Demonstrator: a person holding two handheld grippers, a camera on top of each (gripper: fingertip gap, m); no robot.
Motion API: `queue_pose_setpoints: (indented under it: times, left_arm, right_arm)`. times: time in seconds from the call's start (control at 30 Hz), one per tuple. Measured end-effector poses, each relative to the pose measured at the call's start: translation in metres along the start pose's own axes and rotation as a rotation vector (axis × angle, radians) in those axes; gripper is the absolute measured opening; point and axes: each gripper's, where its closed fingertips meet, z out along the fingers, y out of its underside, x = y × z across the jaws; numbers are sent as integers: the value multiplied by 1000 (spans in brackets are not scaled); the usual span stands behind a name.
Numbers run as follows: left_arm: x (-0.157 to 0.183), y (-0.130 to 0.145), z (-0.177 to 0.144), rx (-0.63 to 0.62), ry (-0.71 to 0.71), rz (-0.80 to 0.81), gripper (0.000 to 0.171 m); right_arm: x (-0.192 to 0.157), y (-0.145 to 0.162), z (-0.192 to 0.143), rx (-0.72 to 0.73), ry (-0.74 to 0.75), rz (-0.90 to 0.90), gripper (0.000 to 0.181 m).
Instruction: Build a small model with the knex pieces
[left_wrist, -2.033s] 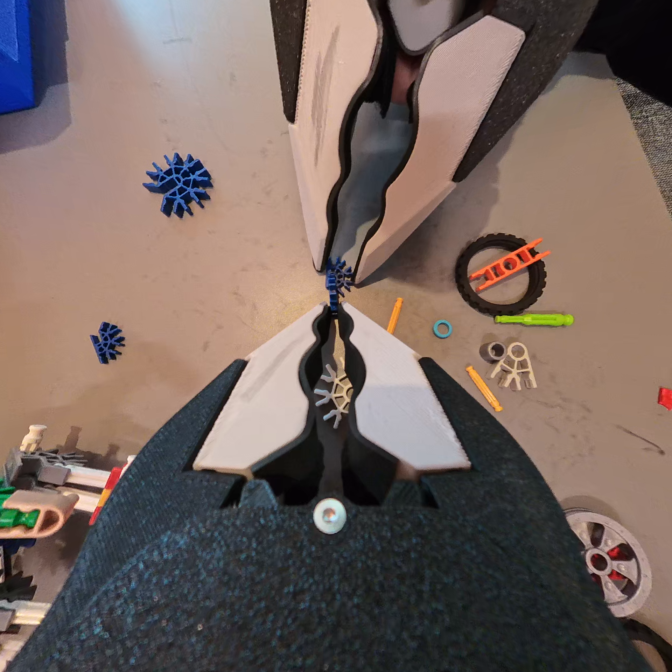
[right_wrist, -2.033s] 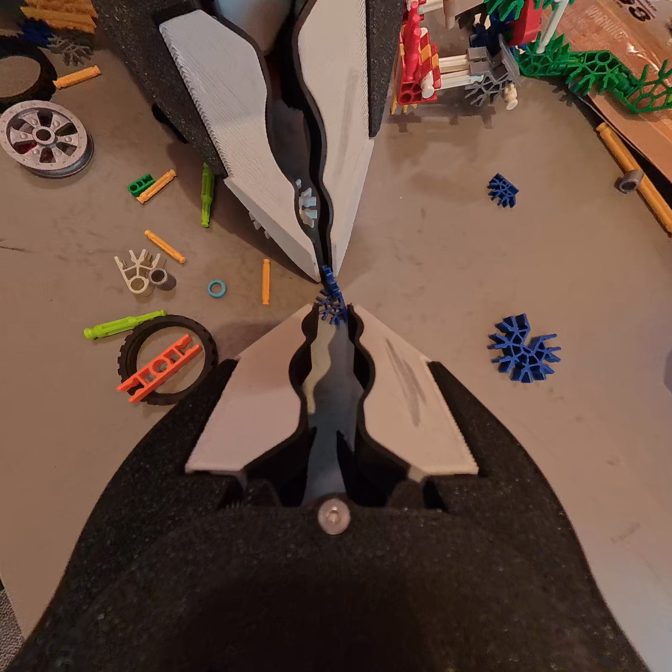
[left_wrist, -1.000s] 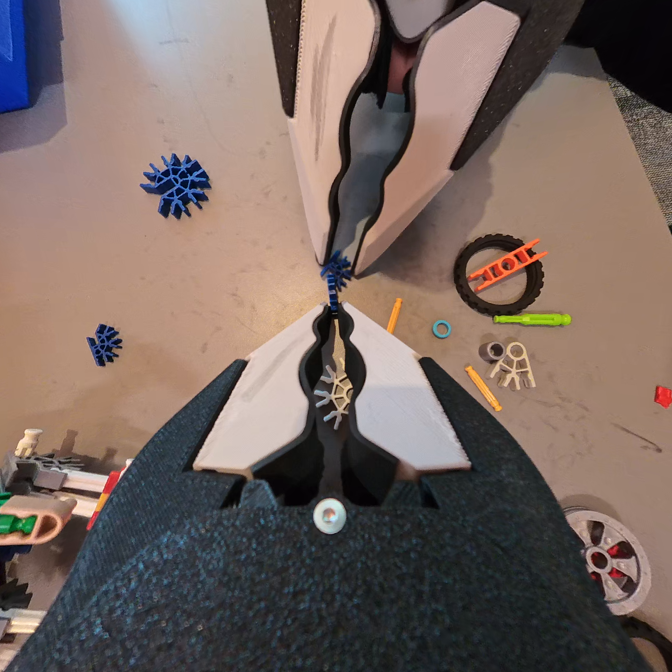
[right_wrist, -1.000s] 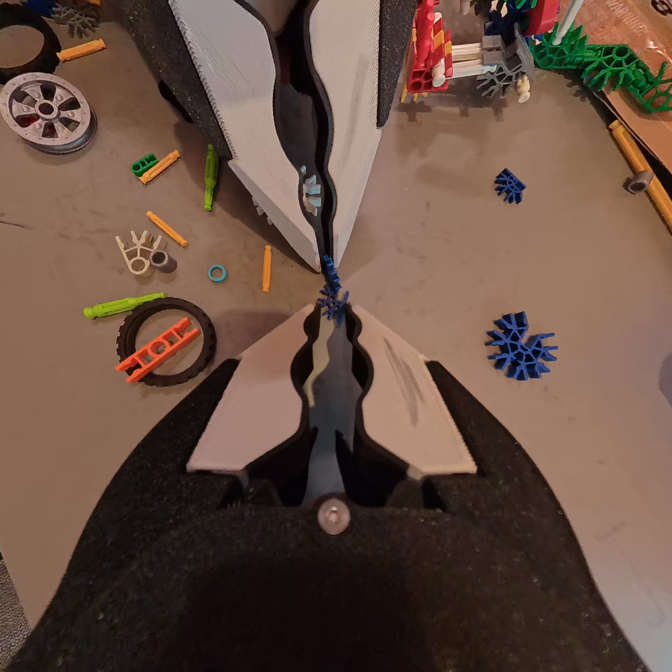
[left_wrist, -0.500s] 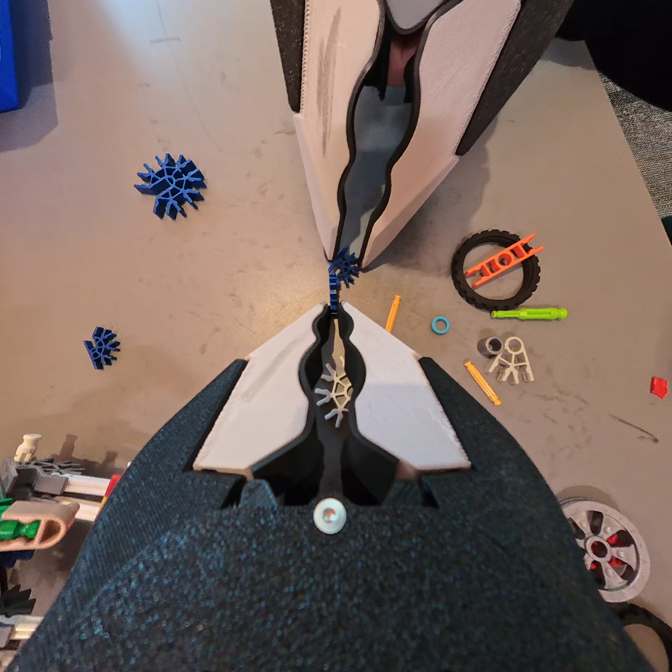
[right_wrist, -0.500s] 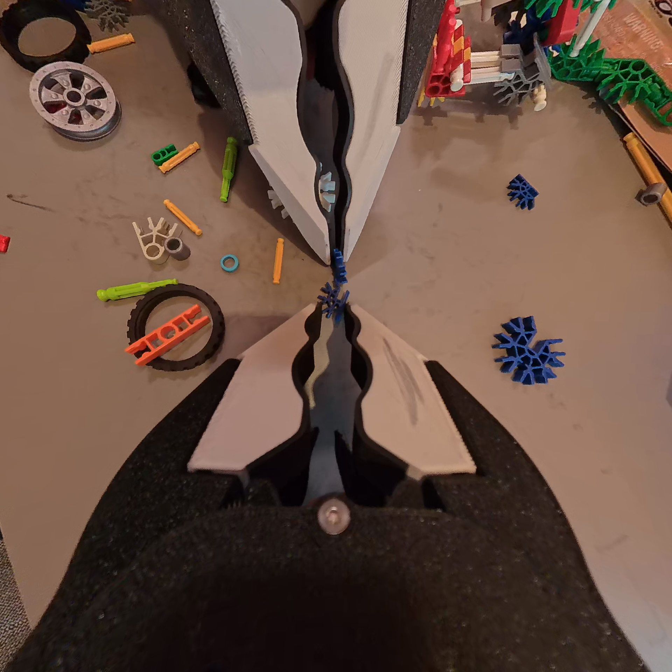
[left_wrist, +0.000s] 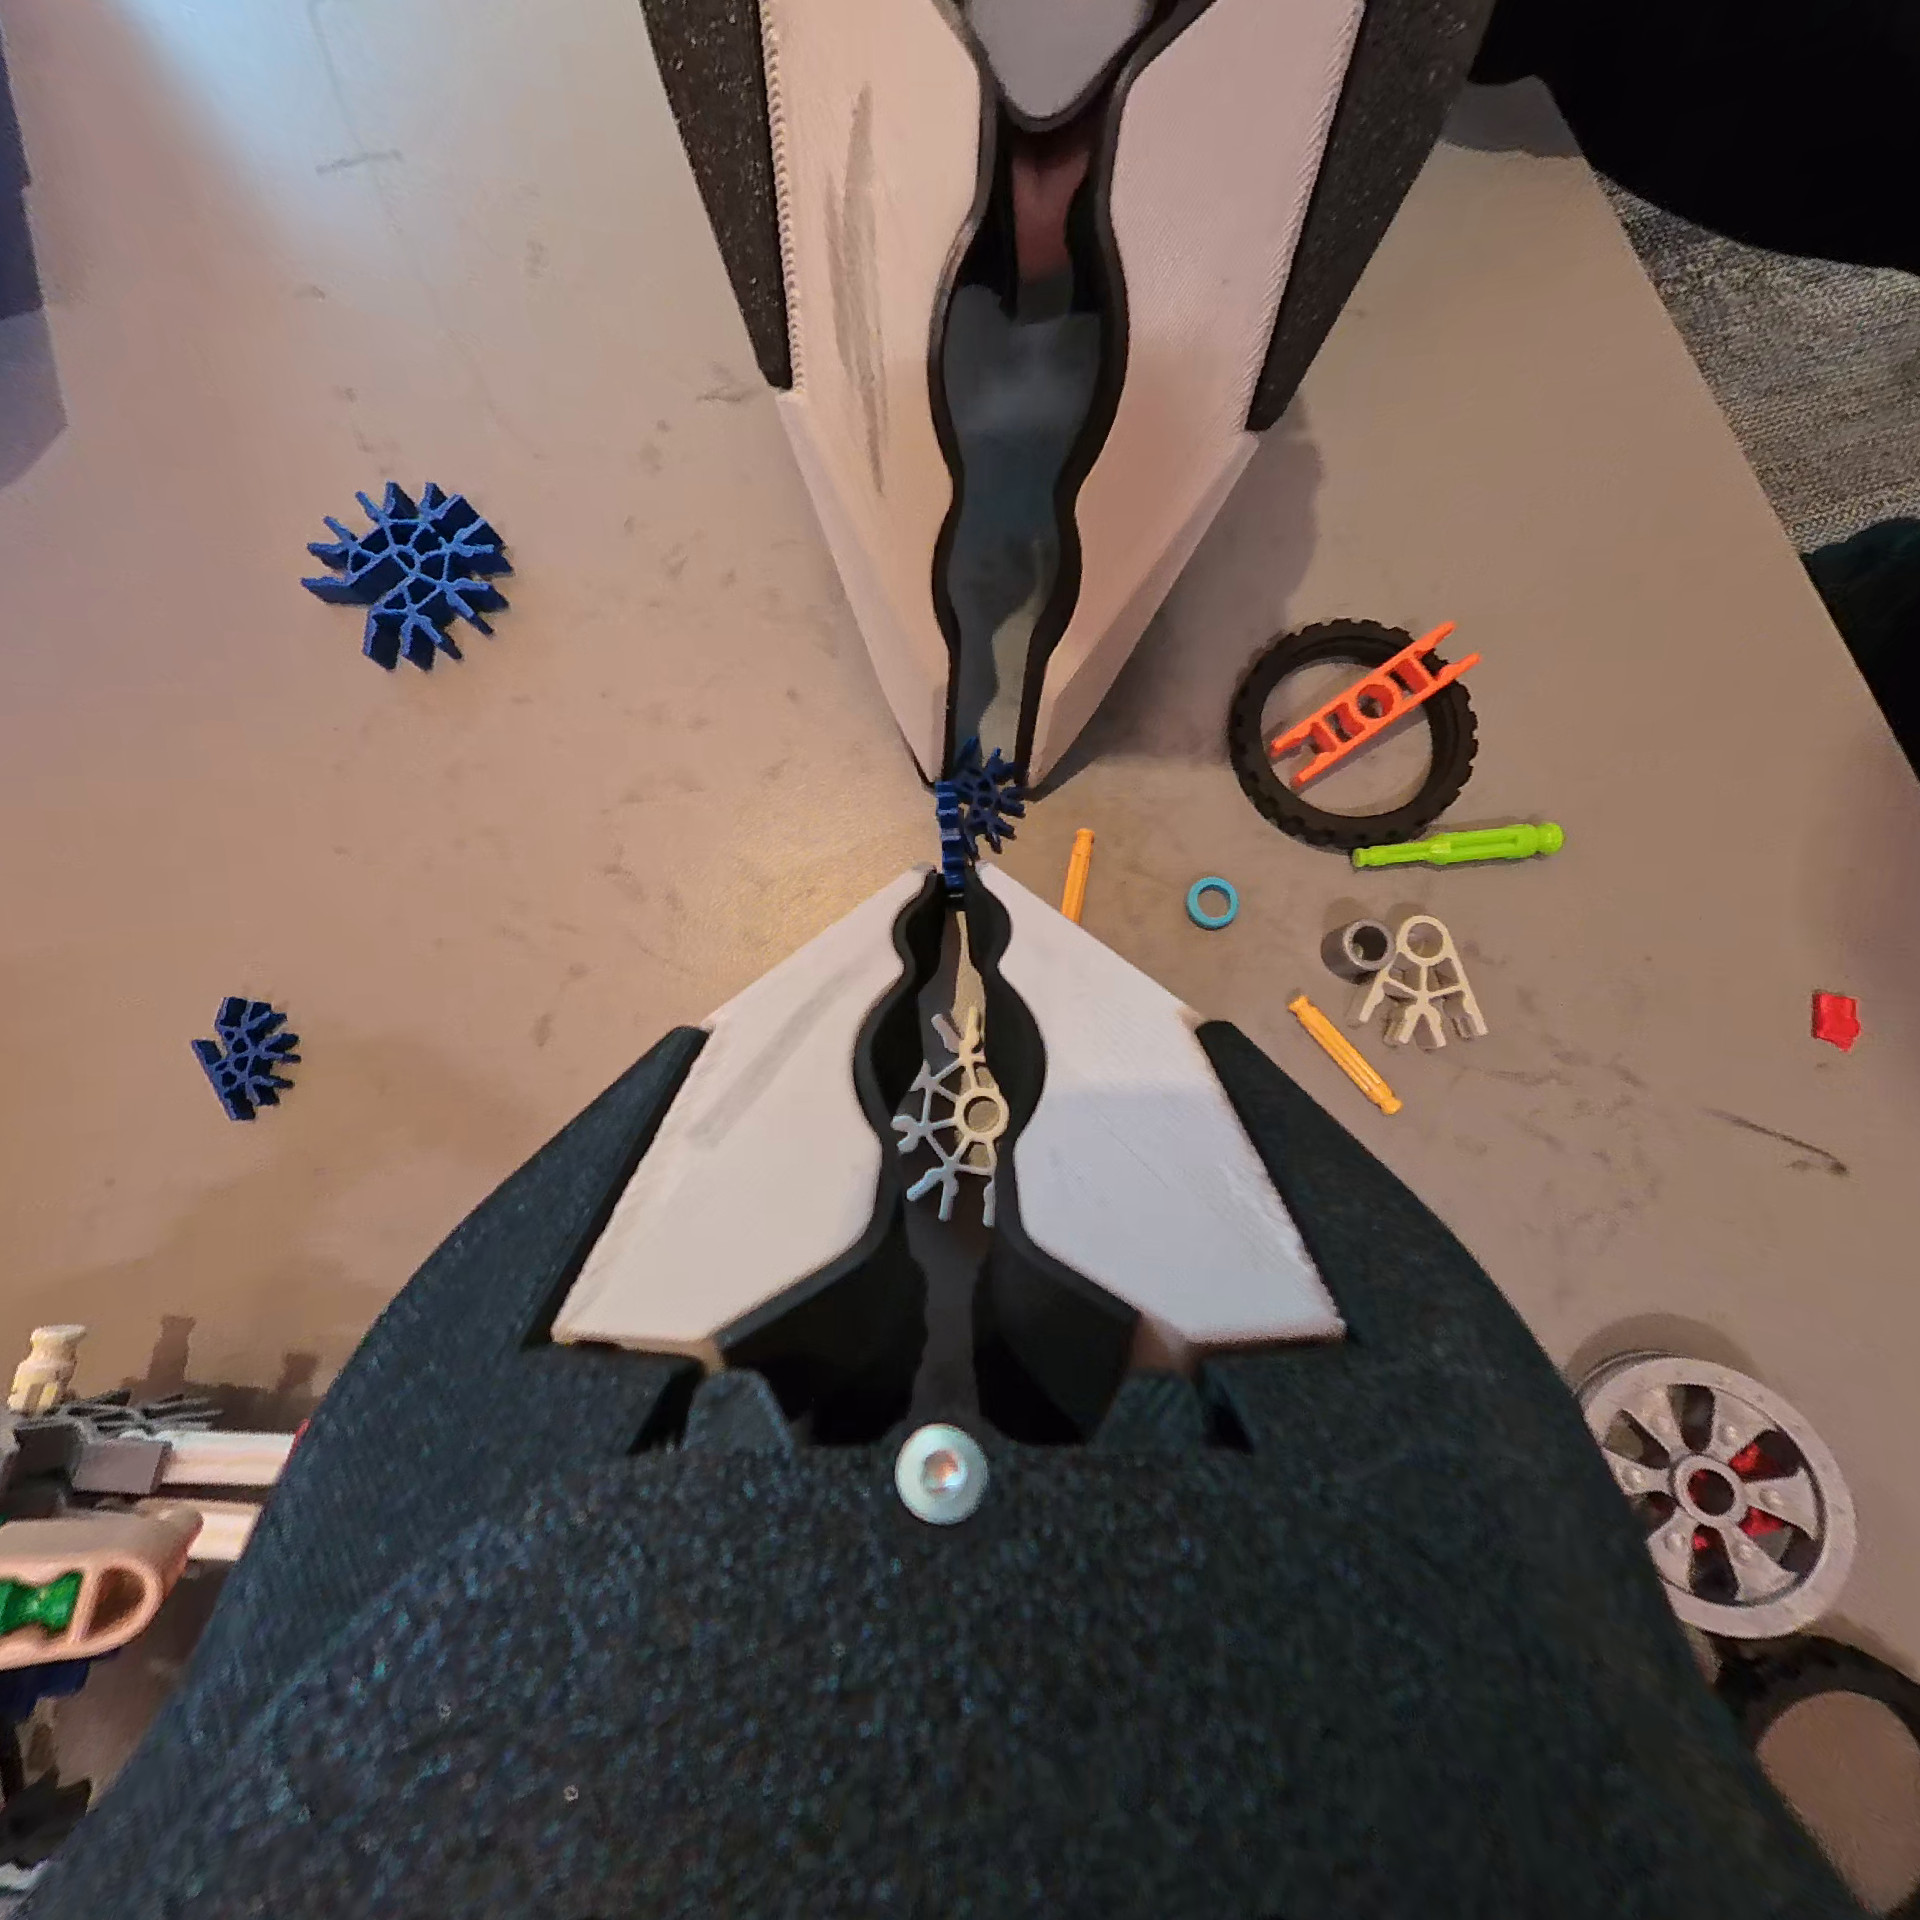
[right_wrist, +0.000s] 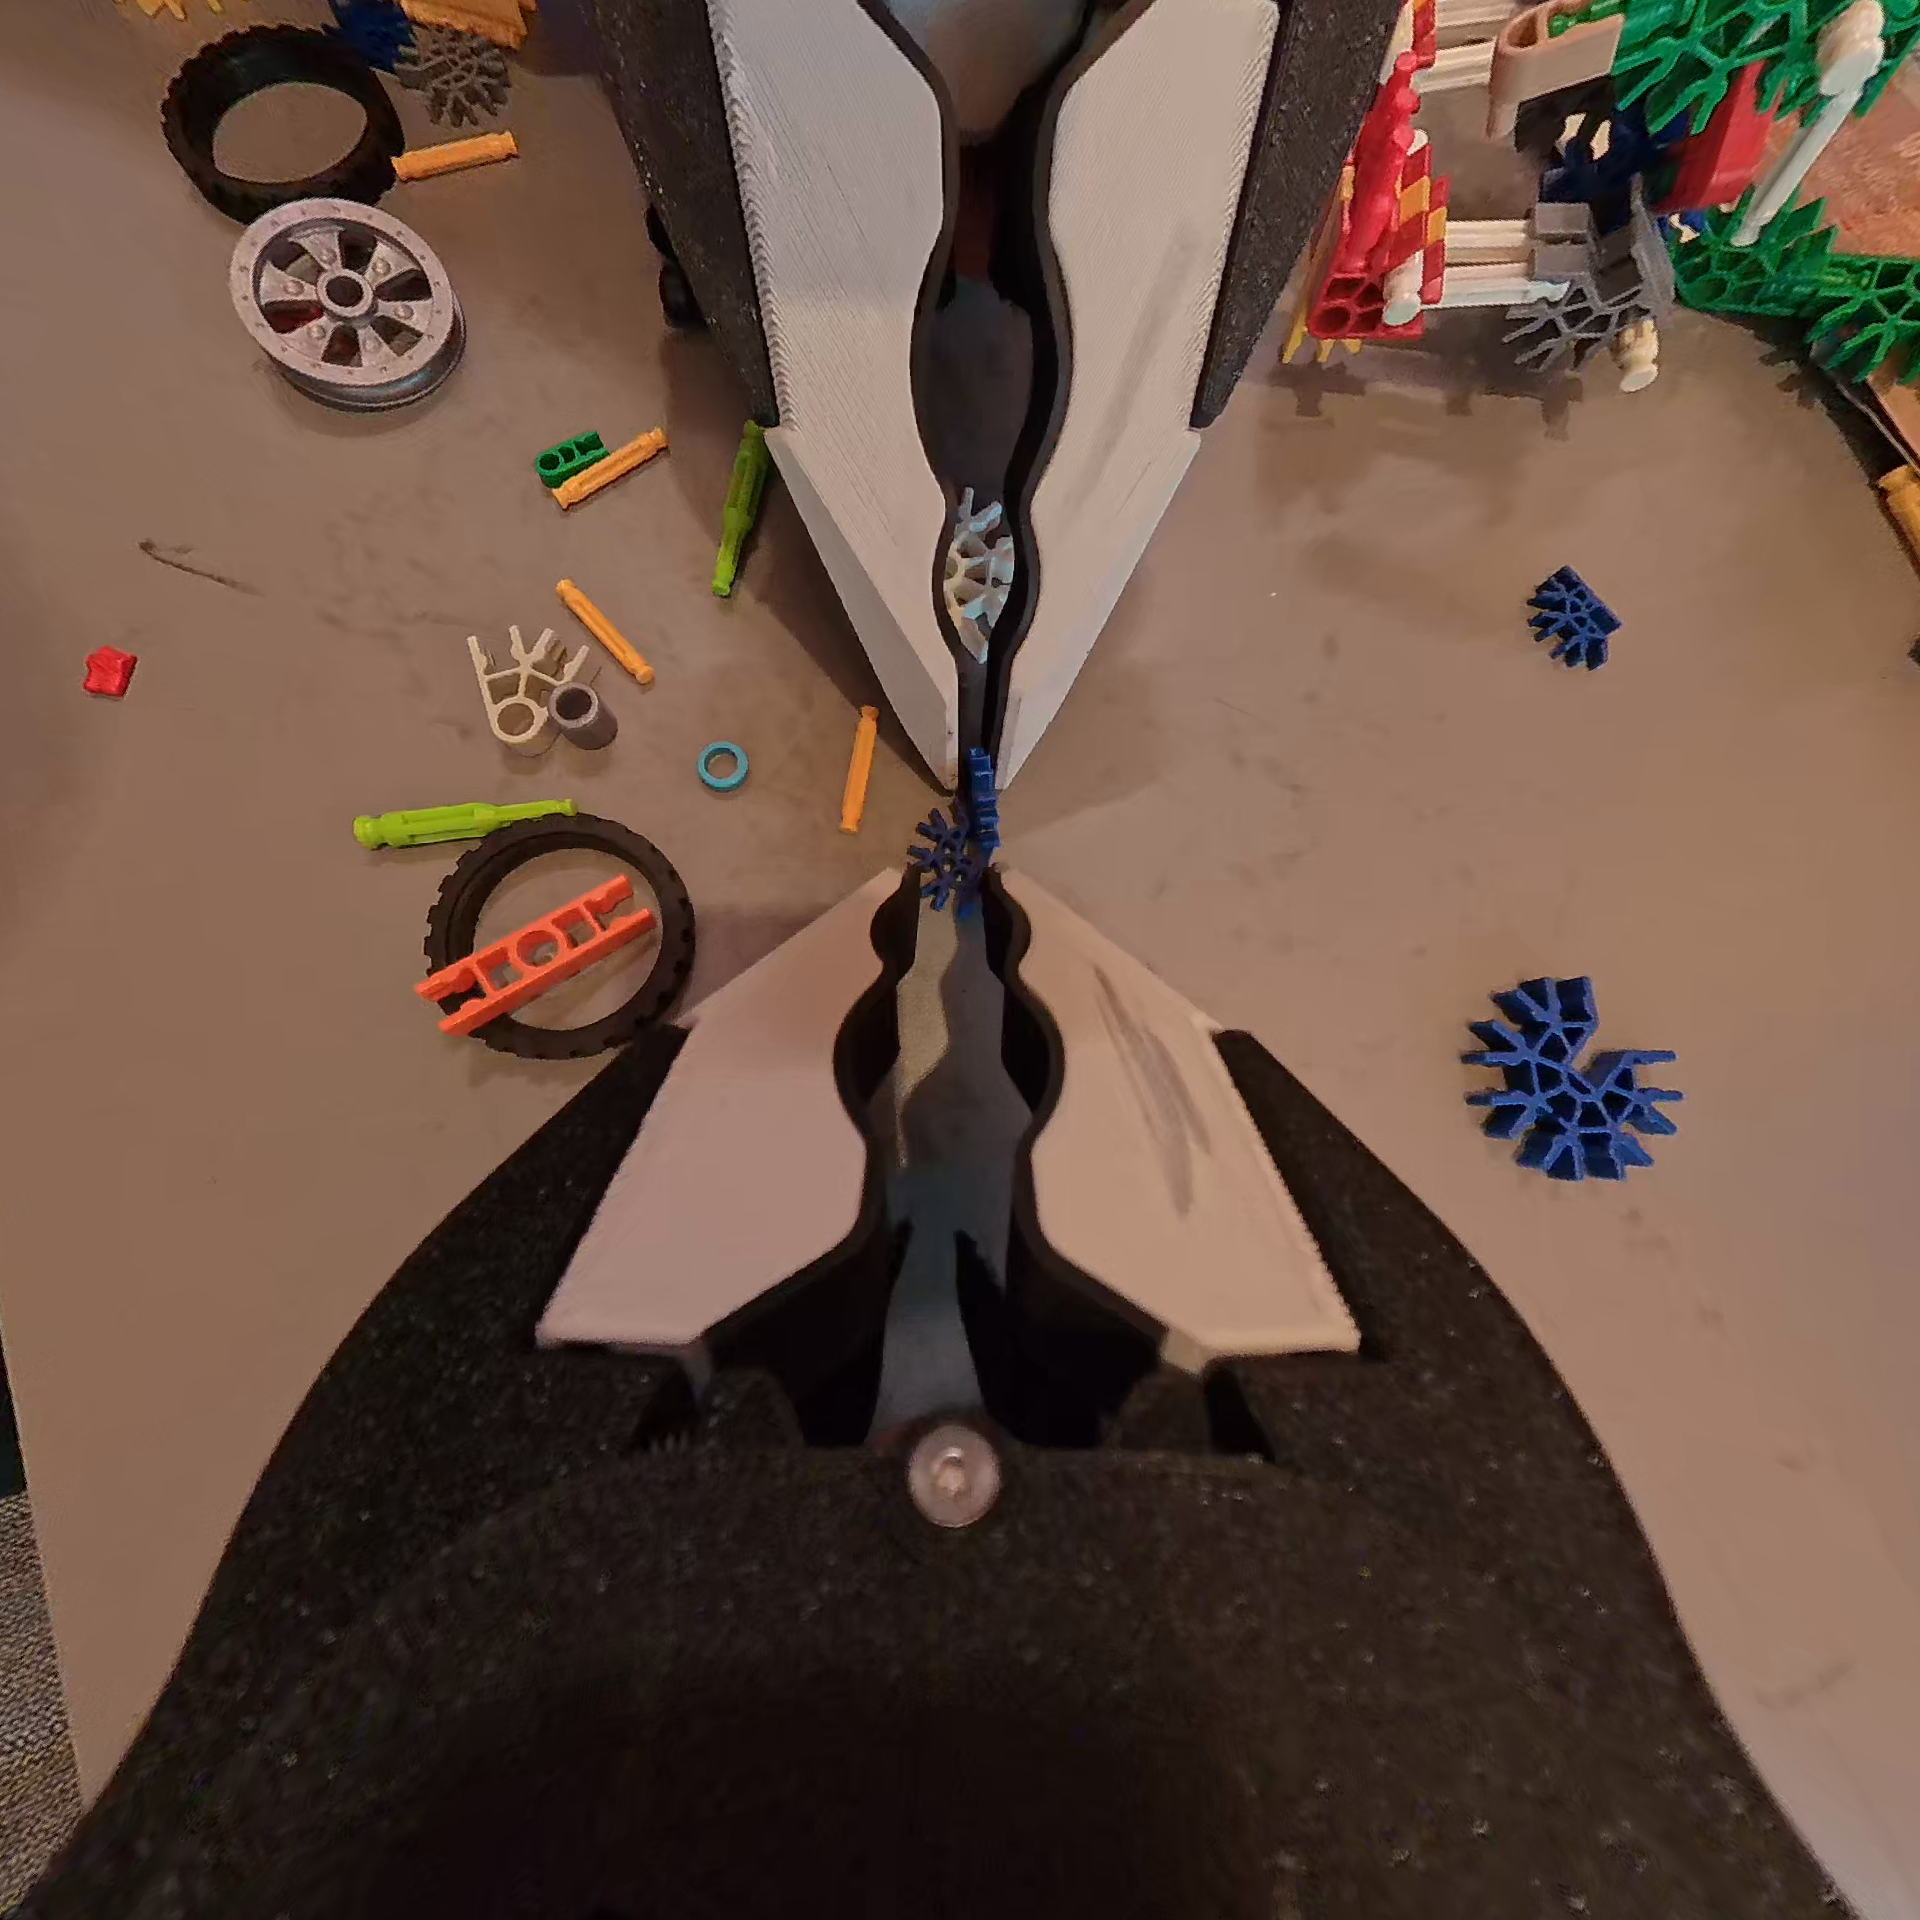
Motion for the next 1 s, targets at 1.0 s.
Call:
queue_pose_setpoints:
  times: [1.0]
  left_arm:
    - [9, -1, 1, 11, 94, 86, 0]
  right_arm:
    - [-6, -4, 2, 5, -184, 5, 6]
